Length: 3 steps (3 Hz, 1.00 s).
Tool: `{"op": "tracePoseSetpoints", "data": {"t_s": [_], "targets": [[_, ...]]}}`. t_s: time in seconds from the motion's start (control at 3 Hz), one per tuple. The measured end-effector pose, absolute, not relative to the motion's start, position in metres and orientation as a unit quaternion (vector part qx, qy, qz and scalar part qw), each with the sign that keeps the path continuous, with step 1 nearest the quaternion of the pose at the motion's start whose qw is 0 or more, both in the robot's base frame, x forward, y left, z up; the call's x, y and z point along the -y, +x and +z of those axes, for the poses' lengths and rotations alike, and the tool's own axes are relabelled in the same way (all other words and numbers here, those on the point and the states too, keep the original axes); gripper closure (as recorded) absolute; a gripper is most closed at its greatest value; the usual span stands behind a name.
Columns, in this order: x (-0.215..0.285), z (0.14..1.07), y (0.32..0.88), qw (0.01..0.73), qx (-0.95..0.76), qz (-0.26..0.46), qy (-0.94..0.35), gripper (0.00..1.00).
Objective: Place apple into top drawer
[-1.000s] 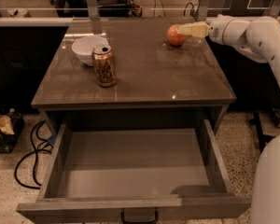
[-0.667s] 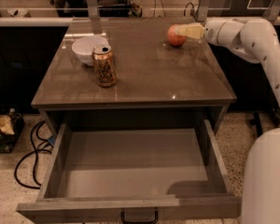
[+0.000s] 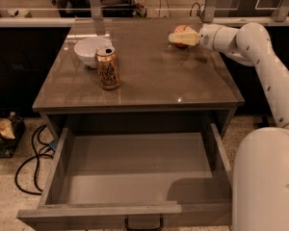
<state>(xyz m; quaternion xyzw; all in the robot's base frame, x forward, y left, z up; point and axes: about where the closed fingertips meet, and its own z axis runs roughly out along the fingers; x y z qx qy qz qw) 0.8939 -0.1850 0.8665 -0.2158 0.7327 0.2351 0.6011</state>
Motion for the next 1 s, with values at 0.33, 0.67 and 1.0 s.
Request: {"op": "tracePoseSetpoints", "data": {"t_s": [0.33, 0.67, 1.0], "targets": [[0.1736, 0.8476, 0.8931, 0.587, -0.737, 0.251, -0.221, 0.15], [0.1697, 0.8449, 0.8936, 0.585, -0.737, 0.254, -0.223, 0.39], [0.1663, 0.8435, 0.8942, 0.584, -0.737, 0.255, -0.224, 0.62]]}}
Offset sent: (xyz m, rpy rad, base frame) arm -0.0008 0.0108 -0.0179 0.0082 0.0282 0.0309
